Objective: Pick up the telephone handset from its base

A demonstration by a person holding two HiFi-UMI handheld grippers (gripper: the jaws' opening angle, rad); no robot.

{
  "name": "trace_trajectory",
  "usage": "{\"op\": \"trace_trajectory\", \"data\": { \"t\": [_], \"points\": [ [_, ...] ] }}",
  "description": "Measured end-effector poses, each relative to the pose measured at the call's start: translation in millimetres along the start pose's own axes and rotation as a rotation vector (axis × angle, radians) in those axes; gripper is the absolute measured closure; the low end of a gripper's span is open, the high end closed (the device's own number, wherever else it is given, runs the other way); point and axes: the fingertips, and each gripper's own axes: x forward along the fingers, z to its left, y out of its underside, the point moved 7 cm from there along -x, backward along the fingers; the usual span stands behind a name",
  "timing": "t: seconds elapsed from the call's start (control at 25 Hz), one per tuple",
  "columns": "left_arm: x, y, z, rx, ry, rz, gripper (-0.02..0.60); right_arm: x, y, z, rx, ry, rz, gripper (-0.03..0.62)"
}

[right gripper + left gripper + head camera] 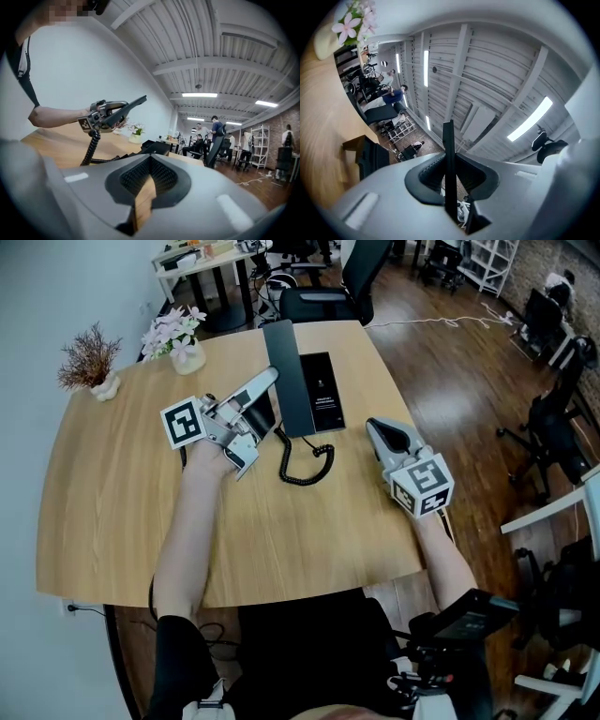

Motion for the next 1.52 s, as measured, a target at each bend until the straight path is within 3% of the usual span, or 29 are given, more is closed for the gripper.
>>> {"op": "trace_trajectory", "data": {
  "t": [0.4,0.52,0.6,0.84,1.36,1.52],
  "points": [
    [-10.1,8.9,-69.9,0.041,0.136,-0.019,0.512,-11.1,-11.7,15.0,-0.118,0.018,-0.065,0.591],
    [-8.8,16.0,-81.8,0.021,0.163,-0.034,0.512,-24.7,-13.2,16.6,-0.122,0.035,-0.015,0.591],
    [-12.0,15.2,-80.0,0.022,0.178,-0.046,0.512,-22.3,-12.6,17.9,-0.124,0.043,0.006,0.591],
    [-26.0,11.2,-70.5,0.055,0.176,-0.073,0.512,-5.5,-20.6,17.1,-0.2,0.027,-0.117,0.591],
    [-23.3,19.7,-57.4,0.022,0.21,-0.06,0.512,-8.7,-12.0,12.7,-0.21,0.066,-0.101,0.591],
    [-26.3,19.3,-57.3,0.028,0.182,-0.064,0.512,-8.2,-14.3,11.6,-0.221,0.064,-0.089,0.591]
  ]
}}
